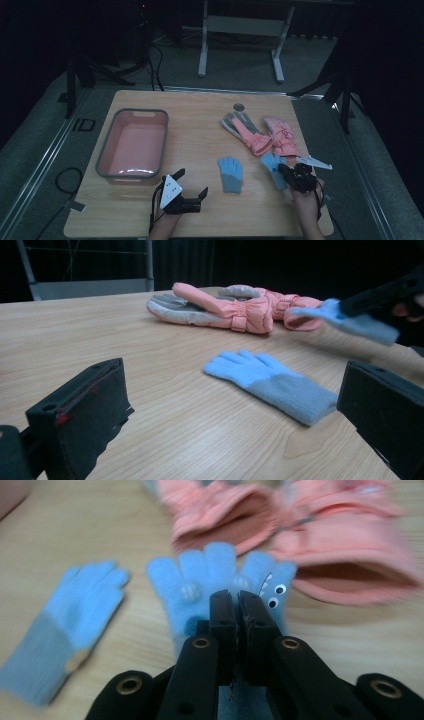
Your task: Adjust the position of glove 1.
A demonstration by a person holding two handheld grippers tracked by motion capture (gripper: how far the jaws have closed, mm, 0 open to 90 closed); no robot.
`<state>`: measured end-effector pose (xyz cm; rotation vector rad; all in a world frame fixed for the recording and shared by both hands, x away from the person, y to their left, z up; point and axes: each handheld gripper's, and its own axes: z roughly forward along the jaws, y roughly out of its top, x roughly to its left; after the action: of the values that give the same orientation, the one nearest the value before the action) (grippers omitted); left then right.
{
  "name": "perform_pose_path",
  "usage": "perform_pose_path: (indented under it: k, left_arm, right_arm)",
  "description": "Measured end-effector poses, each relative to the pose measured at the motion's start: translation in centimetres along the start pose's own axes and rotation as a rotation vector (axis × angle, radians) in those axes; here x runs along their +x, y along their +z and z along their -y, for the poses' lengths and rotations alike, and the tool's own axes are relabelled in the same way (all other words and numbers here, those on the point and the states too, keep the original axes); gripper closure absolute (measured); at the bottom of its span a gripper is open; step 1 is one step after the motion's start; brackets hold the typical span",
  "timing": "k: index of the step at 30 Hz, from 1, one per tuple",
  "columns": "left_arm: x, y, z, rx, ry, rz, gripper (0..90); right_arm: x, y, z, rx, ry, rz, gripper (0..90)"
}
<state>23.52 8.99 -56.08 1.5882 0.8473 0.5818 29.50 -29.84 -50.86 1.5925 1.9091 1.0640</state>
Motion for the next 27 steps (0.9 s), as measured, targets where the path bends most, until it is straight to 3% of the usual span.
perform_pose_path:
  k: [1,3,5,7,9,13,16,19,22,25,27]
  left_arm:
    - [0.0,0.0,0.0,0.001,0.001,-0.001,0.3]
    - [0.0,0.0,0.0,0.002,-0.001,-0.001,0.3]
    - [0.0,0.0,0.0,0.002,0.001,-0.001,0.3]
    - [0.0,0.0,0.0,0.004,0.001,0.001,0.3]
    - [0.0,0.0,0.0,0.005,0.000,0.001,0.3]
    - [0.0,0.0,0.0,0.004,-0.004,0.000,0.3]
    - [0.0,0.0,0.0,0.003,-0.002,0.001,0.3]
    - [0.0,0.0,0.0,0.005,0.000,0.003,0.3]
    - [0.0,0.0,0.0,0.005,-0.001,0.003,0.3]
    - [0.0,0.0,0.0,0.003,0.000,0.007,0.3]
    - [0.0,0.1,0.0,0.007,0.004,0.010,0.3]
  right_arm:
    - [0.4,-0.2,0.4,-0.008,0.018,0.038,85.9]
    - [0.8,-0.5,1.3,-0.017,0.083,0.058,85.9]
    - [1.4,-0.5,2.0,-0.028,0.082,0.114,86.0]
    - [1.4,-0.3,2.4,-0.034,0.142,0.112,85.9]
    - [1.6,0.2,2.8,-0.034,0.130,0.147,85.9]
    - [1.5,1.1,3.7,-0.019,0.179,0.171,85.8]
    - [1.6,1.7,4.6,-0.023,0.169,0.210,85.8]
    - [1.4,2.1,4.8,-0.013,0.183,0.201,84.4]
    - [1.3,1.8,4.2,-0.003,0.167,0.194,72.7]
    - [1.0,0.7,2.9,-0.025,0.107,0.178,65.5]
    - [0.5,0.0,1.8,-0.034,0.042,0.126,62.6]
